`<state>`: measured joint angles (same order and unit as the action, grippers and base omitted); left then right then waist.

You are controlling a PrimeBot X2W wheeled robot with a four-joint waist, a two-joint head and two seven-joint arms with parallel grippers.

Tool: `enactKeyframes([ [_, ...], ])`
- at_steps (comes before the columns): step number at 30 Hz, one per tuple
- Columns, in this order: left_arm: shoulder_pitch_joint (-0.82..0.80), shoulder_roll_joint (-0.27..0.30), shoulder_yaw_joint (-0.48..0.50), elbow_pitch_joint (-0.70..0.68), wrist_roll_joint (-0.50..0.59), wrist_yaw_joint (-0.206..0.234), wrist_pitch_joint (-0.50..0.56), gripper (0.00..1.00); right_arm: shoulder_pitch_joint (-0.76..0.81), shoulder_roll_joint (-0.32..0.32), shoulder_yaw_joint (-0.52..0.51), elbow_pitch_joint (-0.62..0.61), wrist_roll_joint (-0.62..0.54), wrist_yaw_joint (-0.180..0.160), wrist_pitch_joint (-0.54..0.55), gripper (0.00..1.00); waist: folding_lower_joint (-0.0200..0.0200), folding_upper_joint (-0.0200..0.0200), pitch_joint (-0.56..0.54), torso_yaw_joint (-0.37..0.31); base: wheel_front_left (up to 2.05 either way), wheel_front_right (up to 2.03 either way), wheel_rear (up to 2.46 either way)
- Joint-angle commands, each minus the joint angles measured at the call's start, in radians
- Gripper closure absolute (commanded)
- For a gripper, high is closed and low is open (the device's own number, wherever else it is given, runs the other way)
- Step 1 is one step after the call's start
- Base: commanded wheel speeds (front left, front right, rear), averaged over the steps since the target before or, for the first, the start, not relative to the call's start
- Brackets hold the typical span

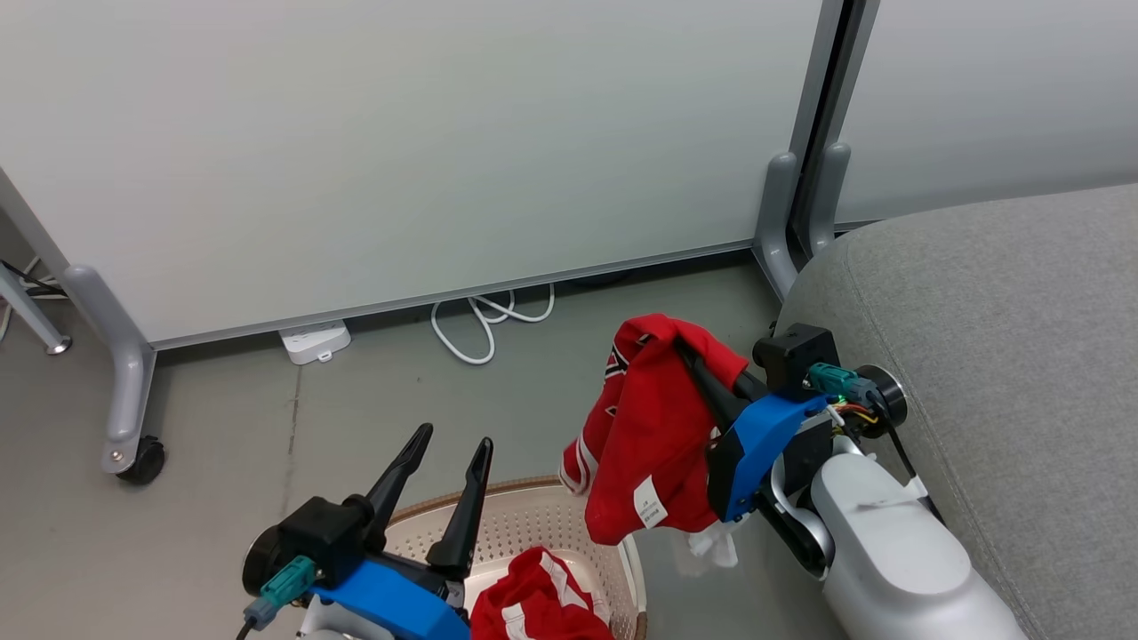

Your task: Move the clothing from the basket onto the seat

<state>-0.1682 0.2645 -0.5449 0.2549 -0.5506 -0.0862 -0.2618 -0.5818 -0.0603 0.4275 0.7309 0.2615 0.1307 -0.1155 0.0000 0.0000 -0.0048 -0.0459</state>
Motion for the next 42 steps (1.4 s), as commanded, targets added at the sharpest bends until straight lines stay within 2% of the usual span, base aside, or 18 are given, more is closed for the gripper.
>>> enactKeyframes([
  [1,0.018,-0.007,0.023,-0.008,0.017,-0.007,-0.005,0.00,0.015,-0.001,-0.005,-0.008,-0.008,0.000,0.002,1.00,0.0000,0.0000,0.001,-0.002,0.00,0.00,0.00],
  [10,0.065,-0.042,0.097,0.000,0.079,-0.037,-0.005,0.00,0.031,-0.001,-0.022,-0.030,-0.017,0.000,0.013,1.00,0.0000,0.0000,0.007,-0.007,0.00,0.00,0.00],
  [15,0.074,-0.056,0.117,0.002,0.098,-0.041,-0.005,0.00,0.032,0.003,-0.022,-0.042,-0.013,0.000,0.016,1.00,0.0000,0.0000,0.015,-0.038,0.00,0.00,0.00],
  [23,0.040,-0.058,0.130,-0.007,0.115,-0.046,-0.005,0.00,0.014,0.001,-0.024,-0.060,-0.022,0.000,0.021,1.00,0.0000,0.0000,0.051,-0.134,0.00,0.00,0.00],
  [42,0.005,-0.035,0.126,-0.019,0.125,-0.045,-0.005,0.00,0.002,0.004,-0.044,-0.076,-0.028,0.000,0.006,1.00,0.0000,0.0000,0.105,-0.420,0.00,0.00,0.00],
])
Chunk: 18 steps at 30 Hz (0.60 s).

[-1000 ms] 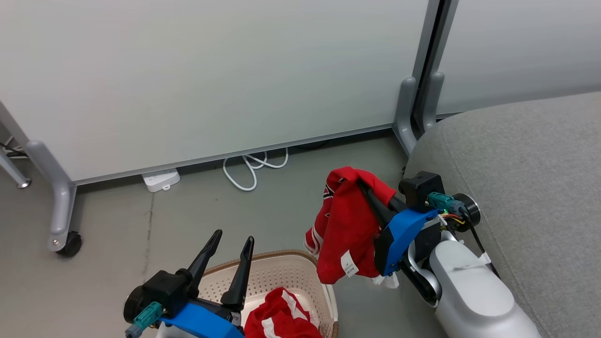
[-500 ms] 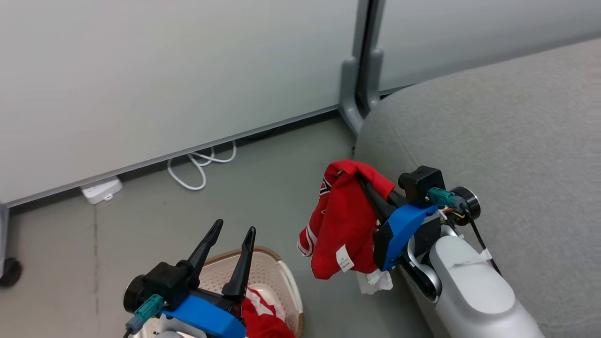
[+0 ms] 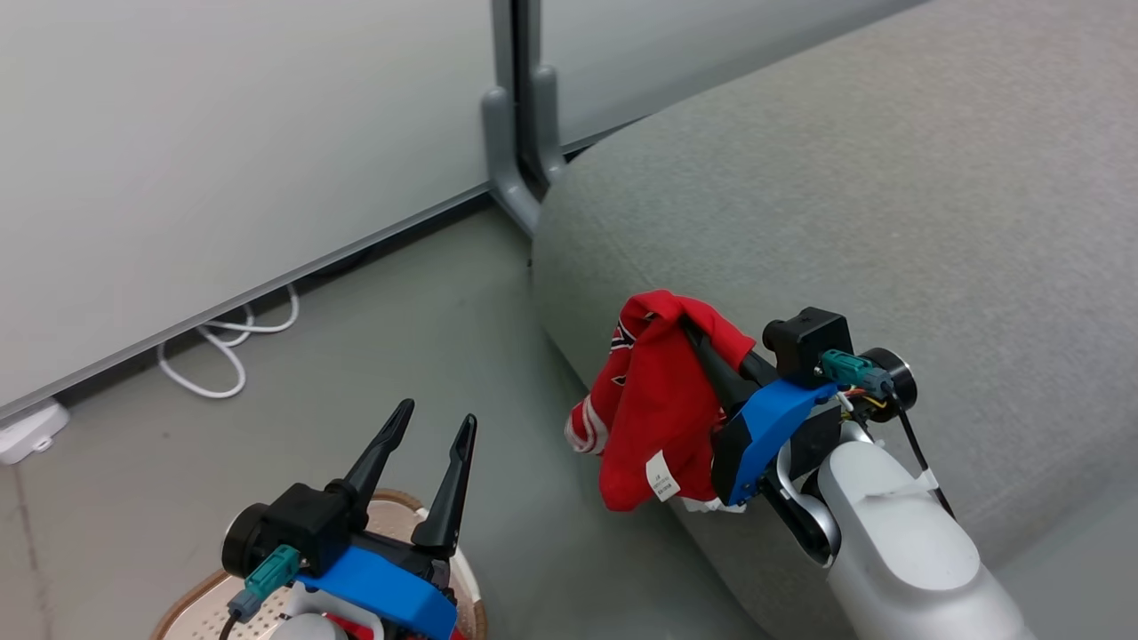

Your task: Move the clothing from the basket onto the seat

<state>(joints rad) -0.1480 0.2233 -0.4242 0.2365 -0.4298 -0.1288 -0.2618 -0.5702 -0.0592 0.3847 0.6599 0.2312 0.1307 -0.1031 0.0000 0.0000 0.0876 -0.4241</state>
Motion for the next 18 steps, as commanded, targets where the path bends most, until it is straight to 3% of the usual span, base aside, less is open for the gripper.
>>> enactKeyframes([
  [1,-0.015,0.009,0.006,0.000,0.005,-0.003,-0.005,0.00,-0.009,0.004,-0.001,-0.005,0.003,0.000,-0.007,1.00,0.0000,0.0000,0.015,-0.055,0.00,0.00,0.00],
  [4,-0.021,0.013,0.003,0.001,0.006,-0.003,-0.005,0.00,-0.005,0.005,-0.008,-0.004,0.004,0.000,-0.014,1.00,0.0000,0.0000,0.025,-0.099,0.00,0.00,0.00],
  [18,-0.084,0.031,-0.059,0.030,-0.018,-0.003,-0.005,0.00,0.033,0.006,-0.080,-0.024,-0.022,0.000,-0.019,1.00,0.0000,0.0000,0.058,-0.113,0.00,0.00,0.00],
])
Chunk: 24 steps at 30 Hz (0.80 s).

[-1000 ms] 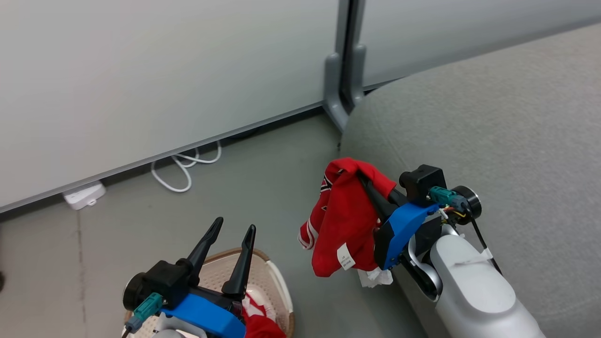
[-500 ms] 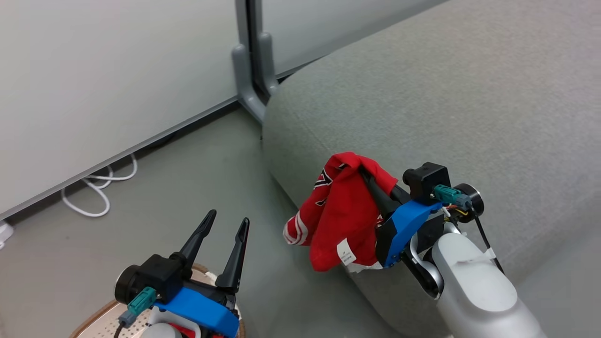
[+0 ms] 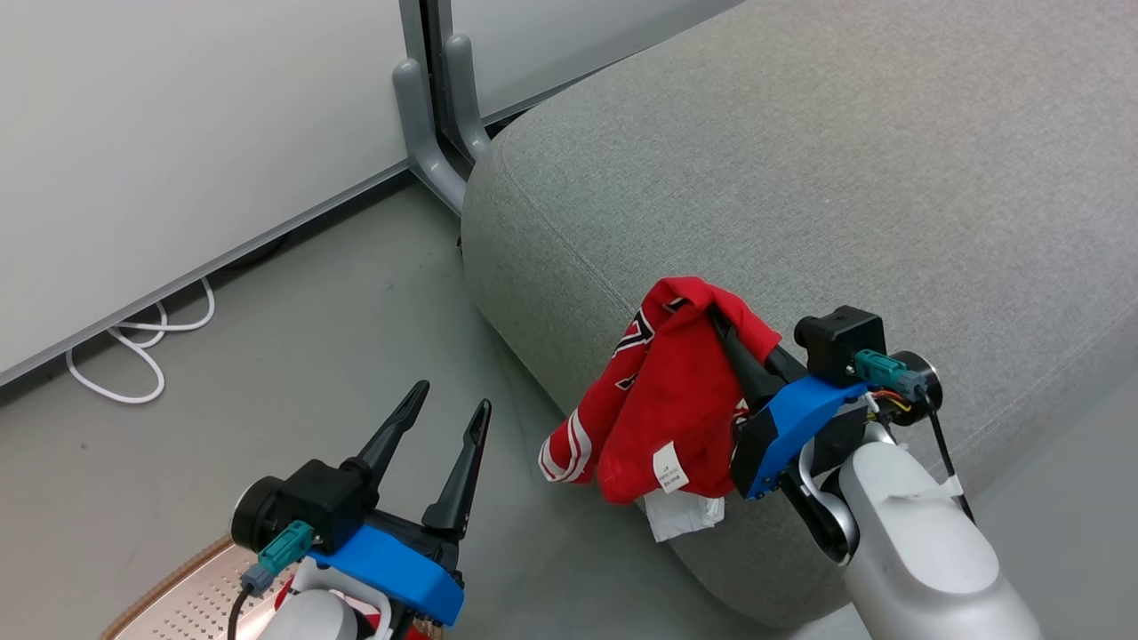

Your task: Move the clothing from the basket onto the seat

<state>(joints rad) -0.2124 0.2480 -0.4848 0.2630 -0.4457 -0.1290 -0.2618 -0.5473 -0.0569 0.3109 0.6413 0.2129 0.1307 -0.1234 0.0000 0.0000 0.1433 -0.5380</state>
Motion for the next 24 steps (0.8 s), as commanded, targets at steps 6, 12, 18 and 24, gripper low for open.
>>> enactKeyframes([
  [6,-0.023,0.013,0.015,-0.004,0.004,-0.002,-0.005,0.00,-0.024,0.006,-0.027,-0.017,0.014,0.000,0.002,1.00,0.0000,0.0000,0.028,0.001,0.00,0.00,0.00],
  [12,-0.048,0.029,0.025,-0.021,0.026,-0.002,-0.005,0.00,-0.152,-0.005,-0.099,-0.005,0.010,0.000,0.005,1.00,0.0000,0.0000,0.103,0.010,0.00,0.00,0.00],
  [18,-0.129,0.075,-0.004,-0.046,0.050,-0.002,0.008,0.00,-0.366,-0.062,-0.222,0.011,0.014,0.000,0.009,1.00,0.0000,0.0000,0.238,0.044,0.00,0.00,0.00],
  [24,-0.201,0.109,-0.018,-0.098,0.062,-0.003,0.024,0.00,-0.548,-0.174,-0.364,0.037,-0.003,0.000,0.024,1.00,0.0000,0.0000,0.355,0.093,0.00,0.00,0.00],
])
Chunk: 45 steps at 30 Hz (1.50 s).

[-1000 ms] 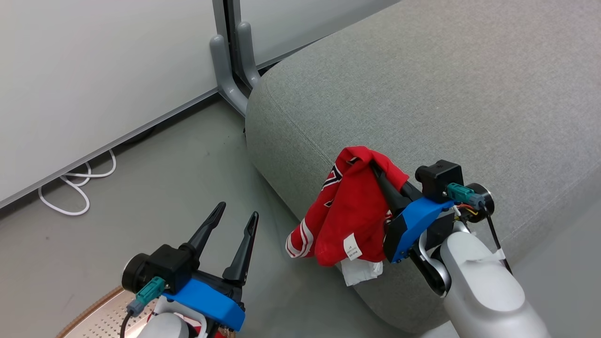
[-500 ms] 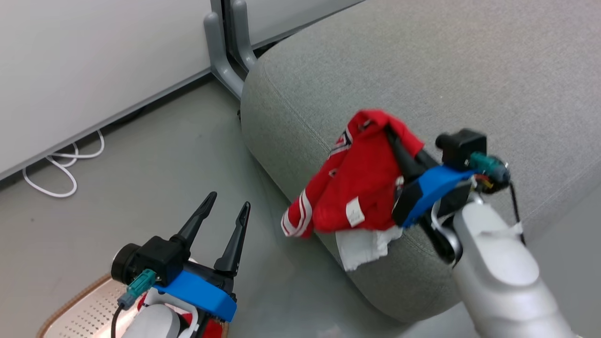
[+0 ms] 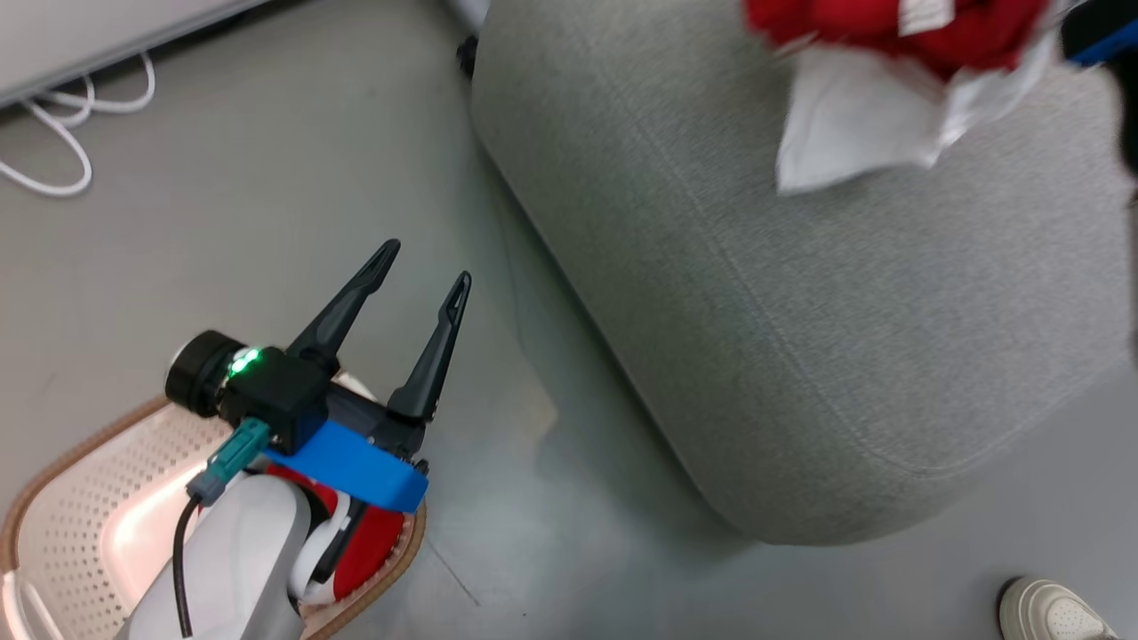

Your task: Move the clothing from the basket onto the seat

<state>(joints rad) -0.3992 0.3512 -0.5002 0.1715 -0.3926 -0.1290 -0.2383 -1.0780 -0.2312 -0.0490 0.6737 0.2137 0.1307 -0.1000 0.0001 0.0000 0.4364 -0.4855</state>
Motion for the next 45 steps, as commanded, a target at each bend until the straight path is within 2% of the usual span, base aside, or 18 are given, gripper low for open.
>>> enactKeyframes([
  [1,-0.026,0.010,-0.006,-0.018,0.011,-0.003,0.005,0.00,-0.040,-0.022,-0.028,0.008,-0.010,0.000,0.005,1.00,-0.0001,0.0000,0.081,0.051,0.00,0.00,0.00],
  [5,-0.068,0.026,-0.015,-0.067,0.025,-0.003,0.021,0.00,-0.097,-0.091,-0.122,0.024,-0.031,0.000,0.001,1.00,-0.0001,0.0000,0.158,0.091,0.00,0.00,0.00],
  [7,-0.090,0.032,-0.023,-0.089,0.031,-0.003,0.030,0.00,-0.100,-0.102,-0.158,0.036,-0.038,0.000,-0.012,1.00,-0.0001,0.0000,0.195,0.113,0.00,0.00,0.00],
  [13,-0.150,0.045,-0.044,-0.131,0.046,-0.003,0.047,0.00,-0.039,-0.086,-0.239,0.113,-0.035,0.000,-0.072,1.00,-0.0001,0.0000,0.281,0.155,0.00,0.00,0.00],
  [21,-0.175,0.047,-0.060,-0.119,0.044,-0.003,0.037,0.00,0.002,-0.061,-0.252,0.226,-0.068,0.000,-0.135,1.00,-0.0001,0.0000,0.308,0.170,0.00,0.00,0.00],
  [22,-0.172,0.046,-0.060,-0.117,0.042,-0.002,0.034,0.00,0.002,-0.057,-0.253,0.236,-0.071,0.000,-0.140,0.87,-0.0001,0.0000,0.304,0.171,0.00,0.00,0.00],
  [23,-0.169,0.044,-0.059,-0.114,0.041,-0.001,0.032,0.00,-0.001,-0.058,-0.254,0.245,-0.075,0.000,-0.144,0.67,-0.0001,0.0000,0.301,0.172,0.00,0.00,0.00],
  [24,-0.167,0.044,-0.058,-0.109,0.039,0.002,0.031,0.00,-0.002,-0.057,-0.254,0.254,-0.076,0.000,-0.148,0.51,-0.0001,0.0000,0.297,0.172,0.00,0.00,0.00],
  [25,-0.164,0.045,-0.056,-0.106,0.036,0.004,0.027,0.00,-0.003,-0.056,-0.254,0.263,-0.079,0.000,-0.149,0.00,-0.0001,0.0000,0.293,0.171,0.00,0.00,0.00],
  [38,-0.129,0.037,-0.057,-0.071,0.017,0.015,0.005,0.00,0.012,-0.067,-0.241,0.329,-0.092,0.000,-0.164,0.00,-0.0001,0.0000,0.231,0.171,0.00,0.00,0.00],
  [45,-0.108,0.019,-0.047,-0.045,-0.001,0.022,-0.012,0.00,0.049,-0.050,-0.223,0.315,-0.068,0.000,-0.166,0.00,-0.0001,0.0000,0.172,0.181,0.00,0.00,0.00],
])
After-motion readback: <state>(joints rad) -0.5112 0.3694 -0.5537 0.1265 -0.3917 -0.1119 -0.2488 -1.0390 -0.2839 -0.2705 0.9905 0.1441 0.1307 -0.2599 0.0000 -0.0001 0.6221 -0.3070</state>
